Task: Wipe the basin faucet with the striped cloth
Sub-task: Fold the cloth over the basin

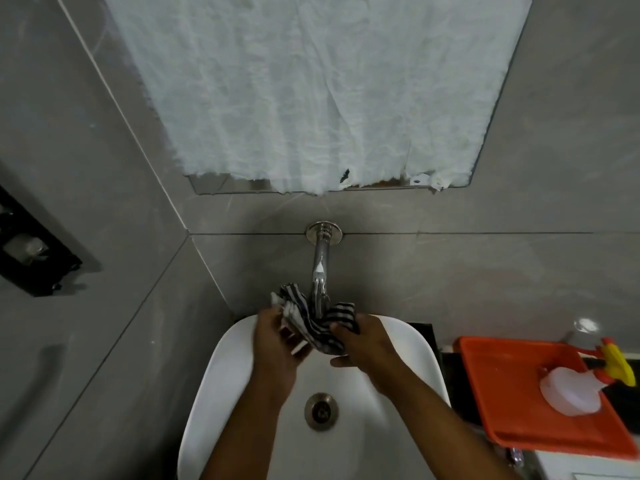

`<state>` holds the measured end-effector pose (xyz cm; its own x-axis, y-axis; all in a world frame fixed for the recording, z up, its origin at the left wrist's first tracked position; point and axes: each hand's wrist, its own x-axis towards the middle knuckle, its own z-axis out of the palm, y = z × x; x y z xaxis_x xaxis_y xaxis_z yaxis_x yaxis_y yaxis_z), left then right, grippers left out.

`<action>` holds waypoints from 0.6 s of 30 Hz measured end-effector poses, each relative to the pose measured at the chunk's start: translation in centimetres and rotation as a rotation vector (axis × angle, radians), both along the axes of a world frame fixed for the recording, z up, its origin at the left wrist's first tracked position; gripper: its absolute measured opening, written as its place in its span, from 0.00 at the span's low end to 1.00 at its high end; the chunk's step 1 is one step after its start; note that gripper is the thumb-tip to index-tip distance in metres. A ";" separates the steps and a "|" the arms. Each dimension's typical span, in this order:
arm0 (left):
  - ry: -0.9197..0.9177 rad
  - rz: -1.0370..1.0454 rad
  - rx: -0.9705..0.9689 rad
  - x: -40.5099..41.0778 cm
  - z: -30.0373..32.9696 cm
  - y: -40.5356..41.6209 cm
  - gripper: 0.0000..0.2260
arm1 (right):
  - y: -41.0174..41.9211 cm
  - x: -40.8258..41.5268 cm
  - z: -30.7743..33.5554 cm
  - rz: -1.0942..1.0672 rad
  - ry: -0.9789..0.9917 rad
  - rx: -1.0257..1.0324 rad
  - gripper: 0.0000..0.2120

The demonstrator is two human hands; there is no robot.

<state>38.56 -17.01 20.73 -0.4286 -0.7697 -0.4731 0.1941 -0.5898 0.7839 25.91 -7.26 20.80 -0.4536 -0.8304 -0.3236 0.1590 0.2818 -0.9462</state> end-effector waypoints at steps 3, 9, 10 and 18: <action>0.017 -0.124 -0.073 0.6 0.8 -0.2 0.21 | 1.0 -0.5 -0.1 -0.037 0.089 -0.011 0.13; -0.143 -0.095 -0.142 -3.2 -3.4 6.5 0.16 | 6.7 -3.3 -2.2 -0.125 0.258 0.087 0.13; -0.174 -0.126 -0.154 -4.5 -4.1 7.7 0.15 | 8.3 -4.2 -2.9 -0.179 0.222 0.094 0.13; -0.482 -0.806 -0.585 -25.0 -8.3 15.2 0.22 | 22.4 -14.5 -9.8 -0.832 -0.419 0.028 0.12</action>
